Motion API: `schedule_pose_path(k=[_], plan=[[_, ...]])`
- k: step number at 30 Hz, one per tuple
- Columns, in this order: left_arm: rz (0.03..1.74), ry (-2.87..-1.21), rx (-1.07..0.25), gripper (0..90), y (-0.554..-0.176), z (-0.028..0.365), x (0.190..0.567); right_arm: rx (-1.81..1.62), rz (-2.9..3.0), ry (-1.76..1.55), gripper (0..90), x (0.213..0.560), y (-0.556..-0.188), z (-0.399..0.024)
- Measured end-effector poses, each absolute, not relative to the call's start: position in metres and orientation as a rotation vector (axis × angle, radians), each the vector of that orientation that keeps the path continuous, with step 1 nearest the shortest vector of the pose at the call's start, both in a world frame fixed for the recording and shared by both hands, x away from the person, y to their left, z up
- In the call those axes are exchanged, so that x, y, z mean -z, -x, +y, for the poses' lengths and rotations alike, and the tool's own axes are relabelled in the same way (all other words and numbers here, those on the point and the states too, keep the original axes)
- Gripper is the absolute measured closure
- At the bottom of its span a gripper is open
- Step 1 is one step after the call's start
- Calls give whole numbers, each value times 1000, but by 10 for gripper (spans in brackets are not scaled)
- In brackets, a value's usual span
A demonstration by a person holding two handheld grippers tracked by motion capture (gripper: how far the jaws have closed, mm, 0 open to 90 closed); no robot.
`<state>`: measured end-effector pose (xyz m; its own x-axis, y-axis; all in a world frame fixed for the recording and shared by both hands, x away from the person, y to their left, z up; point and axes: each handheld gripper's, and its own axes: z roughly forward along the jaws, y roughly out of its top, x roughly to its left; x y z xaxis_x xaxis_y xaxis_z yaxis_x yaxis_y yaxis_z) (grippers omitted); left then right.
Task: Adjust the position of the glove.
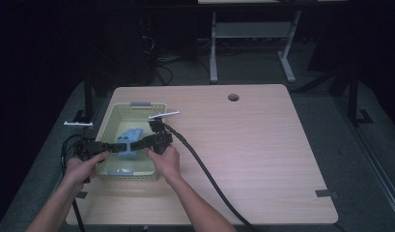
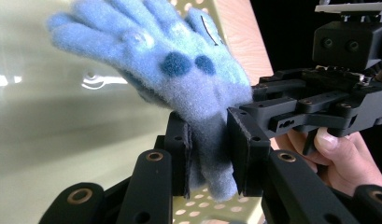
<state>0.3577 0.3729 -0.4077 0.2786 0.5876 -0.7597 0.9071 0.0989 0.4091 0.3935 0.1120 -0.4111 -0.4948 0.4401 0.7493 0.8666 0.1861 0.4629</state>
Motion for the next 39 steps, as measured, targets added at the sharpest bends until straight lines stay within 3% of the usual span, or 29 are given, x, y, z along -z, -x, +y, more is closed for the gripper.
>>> schedule_pose_path(k=[31, 39], plan=[[1513, -1679, 394, 700, -363, 369, 418, 1148, -2166, 1285, 713, 417, -392, 123], [1654, -1920, 278, 673, -370, 357, 419, 1150, -2272, 1329, 711, 404, -386, 116]])
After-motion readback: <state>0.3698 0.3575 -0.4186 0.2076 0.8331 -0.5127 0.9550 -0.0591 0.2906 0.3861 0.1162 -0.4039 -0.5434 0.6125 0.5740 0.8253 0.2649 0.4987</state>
